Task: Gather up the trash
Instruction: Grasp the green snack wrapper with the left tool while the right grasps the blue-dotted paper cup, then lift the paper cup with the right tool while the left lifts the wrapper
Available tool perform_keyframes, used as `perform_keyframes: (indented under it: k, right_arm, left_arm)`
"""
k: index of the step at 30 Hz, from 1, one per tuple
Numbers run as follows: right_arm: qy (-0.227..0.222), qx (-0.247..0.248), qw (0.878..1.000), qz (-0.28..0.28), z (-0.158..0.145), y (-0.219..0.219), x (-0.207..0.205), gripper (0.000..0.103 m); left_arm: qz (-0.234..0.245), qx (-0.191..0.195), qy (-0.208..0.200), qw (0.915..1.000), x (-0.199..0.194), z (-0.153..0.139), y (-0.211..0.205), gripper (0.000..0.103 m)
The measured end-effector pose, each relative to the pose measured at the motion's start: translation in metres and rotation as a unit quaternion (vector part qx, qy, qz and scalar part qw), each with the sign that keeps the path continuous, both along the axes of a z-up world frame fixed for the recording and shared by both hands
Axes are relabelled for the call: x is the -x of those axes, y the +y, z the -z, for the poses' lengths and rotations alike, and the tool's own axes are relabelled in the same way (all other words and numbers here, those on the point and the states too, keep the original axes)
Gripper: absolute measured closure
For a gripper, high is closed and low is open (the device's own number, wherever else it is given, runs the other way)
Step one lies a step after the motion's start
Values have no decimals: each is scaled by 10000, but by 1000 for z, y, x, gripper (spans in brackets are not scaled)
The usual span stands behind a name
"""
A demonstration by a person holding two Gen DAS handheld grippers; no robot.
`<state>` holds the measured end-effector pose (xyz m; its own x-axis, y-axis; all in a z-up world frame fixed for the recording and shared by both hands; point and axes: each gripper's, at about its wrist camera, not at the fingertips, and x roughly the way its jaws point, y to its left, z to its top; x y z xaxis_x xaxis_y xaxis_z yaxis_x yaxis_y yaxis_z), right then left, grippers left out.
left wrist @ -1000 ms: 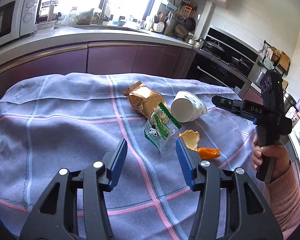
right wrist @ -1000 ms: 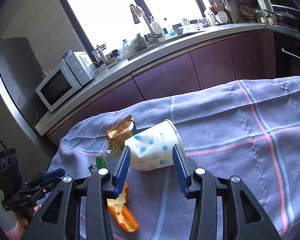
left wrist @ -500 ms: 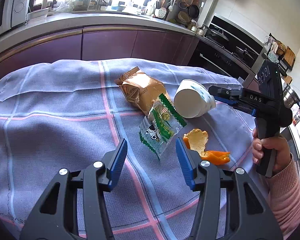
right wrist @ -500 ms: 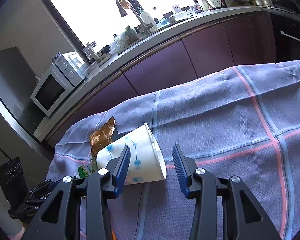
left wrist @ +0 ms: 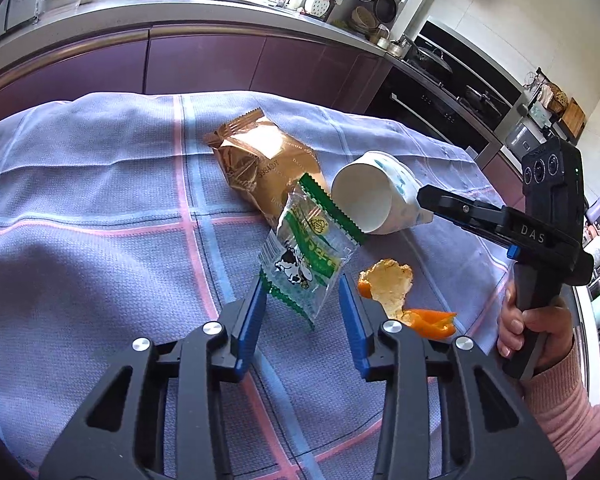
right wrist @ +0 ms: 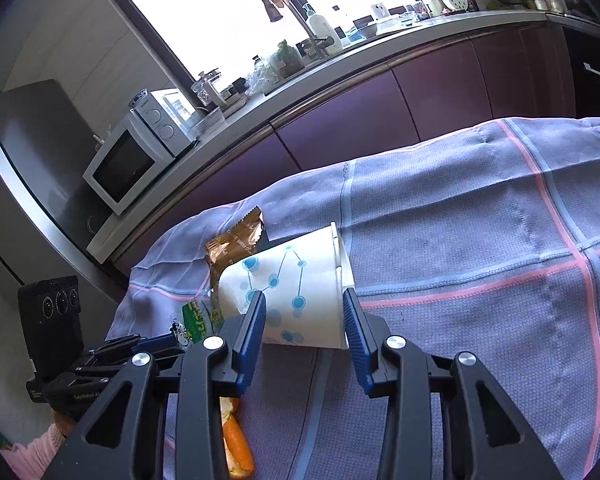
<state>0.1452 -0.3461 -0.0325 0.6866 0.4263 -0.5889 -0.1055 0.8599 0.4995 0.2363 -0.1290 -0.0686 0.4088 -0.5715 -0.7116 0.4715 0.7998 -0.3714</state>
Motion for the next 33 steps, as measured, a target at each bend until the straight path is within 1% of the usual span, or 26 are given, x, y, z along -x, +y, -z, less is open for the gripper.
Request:
perform_keyframes:
  k: [2, 4, 7, 10, 14, 19, 30, 33]
  right_arm:
    - [-28, -6, 10000, -51, -1, 2, 4, 75]
    - [-53, 6, 10000, -83, -1, 3, 7, 78]
    - [-90, -18, 9999, -137, -3, 5, 11, 84]
    - [-109, -7, 9997, -196, -2, 8, 14, 89]
    - [-210, 68, 9995, -224, -5, 14, 20, 93]
    - [-391, 192, 9988, -243, -13, 21, 28, 99]
    - [-693, 347, 9964, -338, -29, 42, 44, 101]
    - [-747, 366, 9958, -393, -31, 49, 49, 101]
  left_arm:
    - [-4, 3, 10, 10000, -1, 1, 0, 72]
    - [5, 34, 16, 10000, -3, 1, 0, 73]
    - [29, 66, 22, 10000, -2, 1, 0, 81]
    - [15, 78, 11, 10000, -1, 1, -1, 81]
    - [20, 111, -40, 9999, 2, -2, 0, 84]
    - [13, 78, -255, 9996, 15, -12, 7, 85]
    - [-180, 81, -706, 9973, 49, -39, 38, 85]
    - [-220, 116, -774, 9967, 58, -46, 49, 85]
